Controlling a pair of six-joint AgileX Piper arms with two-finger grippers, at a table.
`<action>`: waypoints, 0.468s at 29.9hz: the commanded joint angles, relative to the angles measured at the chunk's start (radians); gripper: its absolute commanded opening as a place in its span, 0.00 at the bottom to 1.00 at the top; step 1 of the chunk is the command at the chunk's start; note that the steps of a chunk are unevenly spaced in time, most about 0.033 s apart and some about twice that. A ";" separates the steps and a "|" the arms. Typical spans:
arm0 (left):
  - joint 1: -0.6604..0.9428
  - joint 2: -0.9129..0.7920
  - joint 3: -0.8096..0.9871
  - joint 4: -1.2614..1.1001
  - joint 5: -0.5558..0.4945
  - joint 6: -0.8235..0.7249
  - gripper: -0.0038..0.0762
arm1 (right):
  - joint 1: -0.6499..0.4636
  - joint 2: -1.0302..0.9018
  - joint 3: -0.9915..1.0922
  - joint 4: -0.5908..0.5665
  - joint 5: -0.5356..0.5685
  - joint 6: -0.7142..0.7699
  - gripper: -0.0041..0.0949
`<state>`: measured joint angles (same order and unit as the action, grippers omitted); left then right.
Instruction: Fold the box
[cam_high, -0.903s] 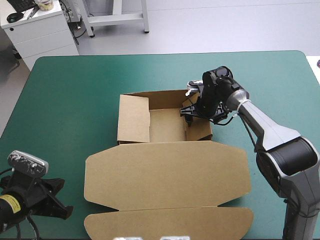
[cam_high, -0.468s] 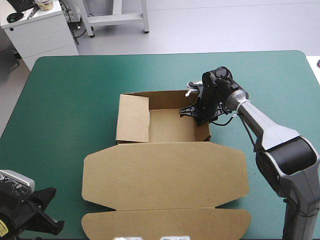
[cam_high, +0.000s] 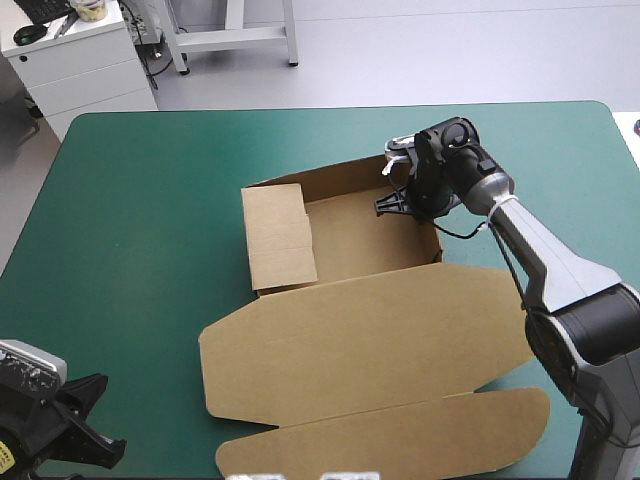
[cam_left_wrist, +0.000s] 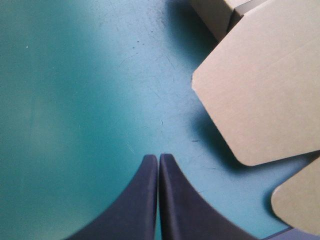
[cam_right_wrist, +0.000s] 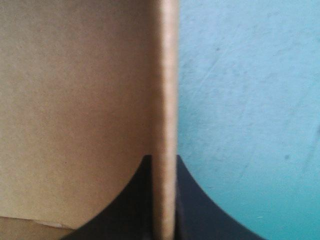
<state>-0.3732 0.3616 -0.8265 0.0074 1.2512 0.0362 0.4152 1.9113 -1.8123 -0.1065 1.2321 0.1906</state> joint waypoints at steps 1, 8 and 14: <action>-0.005 0.013 -0.022 0.002 -0.020 -0.003 0.04 | -0.068 -0.092 -0.036 -0.108 0.022 -0.024 0.02; -0.005 0.013 -0.022 -0.002 -0.020 -0.005 0.04 | -0.322 -0.104 -0.036 -0.108 0.015 -0.073 0.02; -0.005 0.013 -0.022 -0.001 -0.020 -0.005 0.04 | -0.555 -0.103 -0.036 -0.085 -0.043 -0.090 0.02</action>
<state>-0.3732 0.3616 -0.8265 0.0074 1.2512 0.0362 -0.0480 1.8695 -1.8143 -0.1722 1.2300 0.1126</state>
